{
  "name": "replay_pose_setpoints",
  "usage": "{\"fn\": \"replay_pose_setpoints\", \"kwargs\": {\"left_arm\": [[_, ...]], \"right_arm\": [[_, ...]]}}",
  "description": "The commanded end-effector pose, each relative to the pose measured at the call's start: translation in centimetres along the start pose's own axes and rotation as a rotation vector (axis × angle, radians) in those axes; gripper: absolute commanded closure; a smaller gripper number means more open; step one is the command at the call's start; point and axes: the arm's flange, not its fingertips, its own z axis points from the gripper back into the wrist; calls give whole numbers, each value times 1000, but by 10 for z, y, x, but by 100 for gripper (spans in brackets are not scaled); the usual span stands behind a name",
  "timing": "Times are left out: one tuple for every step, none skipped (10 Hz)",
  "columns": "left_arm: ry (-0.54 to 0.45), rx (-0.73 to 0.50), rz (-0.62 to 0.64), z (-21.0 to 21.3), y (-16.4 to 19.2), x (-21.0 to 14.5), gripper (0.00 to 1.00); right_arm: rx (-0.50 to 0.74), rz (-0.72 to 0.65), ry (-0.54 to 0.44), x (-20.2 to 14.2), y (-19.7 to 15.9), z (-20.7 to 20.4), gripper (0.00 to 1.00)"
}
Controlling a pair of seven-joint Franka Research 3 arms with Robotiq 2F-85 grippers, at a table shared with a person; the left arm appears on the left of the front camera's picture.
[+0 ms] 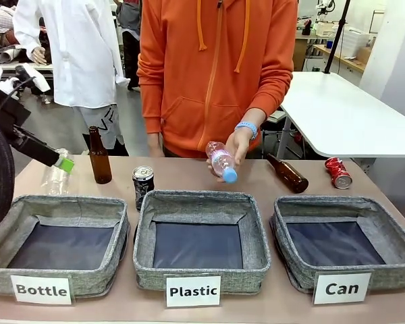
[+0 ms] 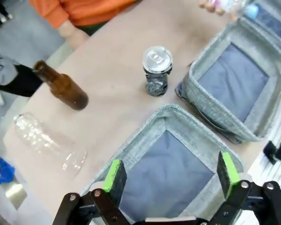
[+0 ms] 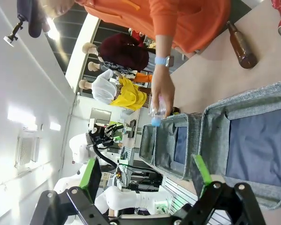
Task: Sort the can waste into the basket.
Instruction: Pick up the can waste from the table and place it in the right Fabric basket.
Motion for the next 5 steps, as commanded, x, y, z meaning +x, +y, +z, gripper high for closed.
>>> {"fn": "replay_pose_setpoints", "kwargs": {"left_arm": [[24,-105,-221,-41,21,39,0],[-5,-118,-325,-58,24,55,0],[-34,-136,-434,-74,33,66,0],[-27,-198,-455,-80,38,64,0],[-44,-254,-453,-67,42,52,0]], "right_arm": [[26,26,-17,3,1,-1,0],[26,26,-17,3,1,-1,0],[26,26,-17,3,1,-1,0],[26,26,-17,3,1,-1,0],[26,26,-17,3,1,-1,0]]}}
